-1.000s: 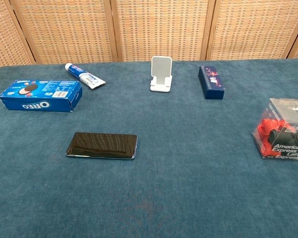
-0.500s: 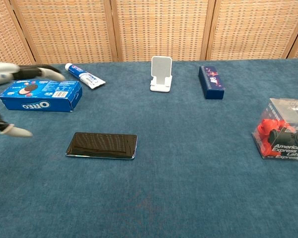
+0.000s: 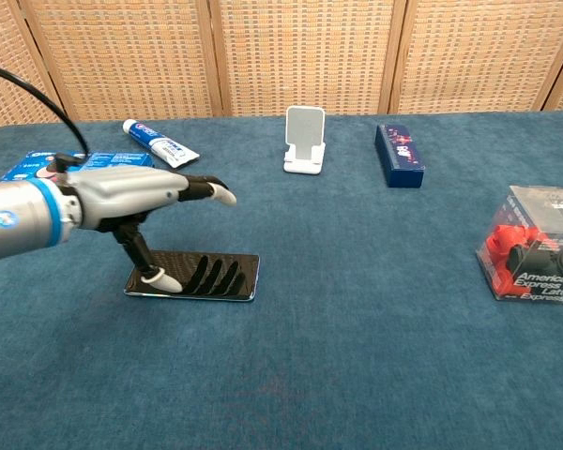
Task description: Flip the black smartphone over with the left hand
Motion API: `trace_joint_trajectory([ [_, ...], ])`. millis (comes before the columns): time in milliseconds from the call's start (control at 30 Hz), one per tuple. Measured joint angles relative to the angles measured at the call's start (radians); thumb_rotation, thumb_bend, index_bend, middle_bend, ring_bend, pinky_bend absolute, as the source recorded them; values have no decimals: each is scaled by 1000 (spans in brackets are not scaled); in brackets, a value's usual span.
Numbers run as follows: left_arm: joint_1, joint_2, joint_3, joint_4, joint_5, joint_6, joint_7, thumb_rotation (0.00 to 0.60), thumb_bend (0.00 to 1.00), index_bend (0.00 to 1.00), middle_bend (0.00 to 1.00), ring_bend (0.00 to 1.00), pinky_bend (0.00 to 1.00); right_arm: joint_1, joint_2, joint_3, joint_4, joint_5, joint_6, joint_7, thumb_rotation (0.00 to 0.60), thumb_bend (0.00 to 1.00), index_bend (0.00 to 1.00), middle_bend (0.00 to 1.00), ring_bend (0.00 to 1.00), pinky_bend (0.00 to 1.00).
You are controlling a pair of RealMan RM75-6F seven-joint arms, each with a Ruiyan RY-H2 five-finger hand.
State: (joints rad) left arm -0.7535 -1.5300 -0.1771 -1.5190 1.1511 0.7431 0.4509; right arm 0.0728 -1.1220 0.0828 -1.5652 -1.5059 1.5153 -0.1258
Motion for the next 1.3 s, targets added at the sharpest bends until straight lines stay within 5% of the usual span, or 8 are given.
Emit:
trace_joint_trajectory([
  [400,-88,-98,16,88,-161,-13,85,600,133,235,0,0,0,3,1,9,6,26,-13,7,600,0,58,0,0,0],
  [1300,-195,-192,52,120,-399,48,178,600,169,237,0,0,0,4,9,12,12,39,-21,37,600,0,58,0,0,0],
])
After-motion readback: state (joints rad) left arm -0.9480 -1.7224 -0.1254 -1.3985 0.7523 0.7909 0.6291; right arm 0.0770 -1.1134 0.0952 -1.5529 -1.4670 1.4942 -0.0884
